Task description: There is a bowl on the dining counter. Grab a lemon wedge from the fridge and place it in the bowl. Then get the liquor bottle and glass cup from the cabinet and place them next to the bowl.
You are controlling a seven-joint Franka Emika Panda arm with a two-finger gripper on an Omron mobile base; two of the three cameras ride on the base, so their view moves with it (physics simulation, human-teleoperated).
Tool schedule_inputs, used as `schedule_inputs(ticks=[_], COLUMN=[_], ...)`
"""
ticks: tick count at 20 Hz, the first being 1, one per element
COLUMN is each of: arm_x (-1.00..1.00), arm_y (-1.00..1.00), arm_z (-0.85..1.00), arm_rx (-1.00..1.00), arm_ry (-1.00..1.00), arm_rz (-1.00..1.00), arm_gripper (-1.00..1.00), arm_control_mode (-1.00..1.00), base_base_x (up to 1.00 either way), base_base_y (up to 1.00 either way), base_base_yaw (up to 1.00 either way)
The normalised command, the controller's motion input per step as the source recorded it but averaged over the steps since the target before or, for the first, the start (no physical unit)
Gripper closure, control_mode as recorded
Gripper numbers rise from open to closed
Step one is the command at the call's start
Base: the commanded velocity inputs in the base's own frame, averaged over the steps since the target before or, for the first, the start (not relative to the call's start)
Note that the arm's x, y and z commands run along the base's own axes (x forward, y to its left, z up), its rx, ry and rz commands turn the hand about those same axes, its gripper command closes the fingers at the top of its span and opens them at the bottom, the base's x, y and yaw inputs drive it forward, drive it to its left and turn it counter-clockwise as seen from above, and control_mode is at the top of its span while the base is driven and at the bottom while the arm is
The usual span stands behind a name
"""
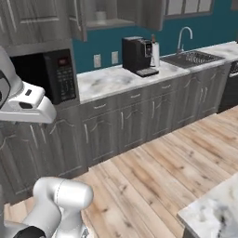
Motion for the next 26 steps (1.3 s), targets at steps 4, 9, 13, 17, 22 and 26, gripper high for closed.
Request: schedule_inputs(ticks=[4,9,13,17,22,26], arm_x=[0.00,0.00,0.00,0.00,0.00,0.00], arm_y=[0.00,0.00,0.00,0.00,0.00,0.00], arm_z=[0.00,0.00,0.00,0.00,0.00,0.00], arm_rx=[0.00,0.00,0.00,0.00,0.00,0.00], arm_ry=[0.00,0.00,0.00,0.00,0.00,0.00], arm_rz=[0.00,0.00,0.00,0.00,0.00,0.00], arm_gripper=[-1.00,-1.00,-1.00,-1.00,-1.00,-1.00], arm_control_mode=[1.00,1.00,1.00,1.00,1.00,1.00], base_base_x=[1.00,0.97,1.00,1.00,1.00,1.00], base_base_y=[0.37,0.15,0.00,-0.01,0.00,0.00], base_base_yaw=[-0.39,-0.37,-0.25,-0.13,-0.02,0.02])
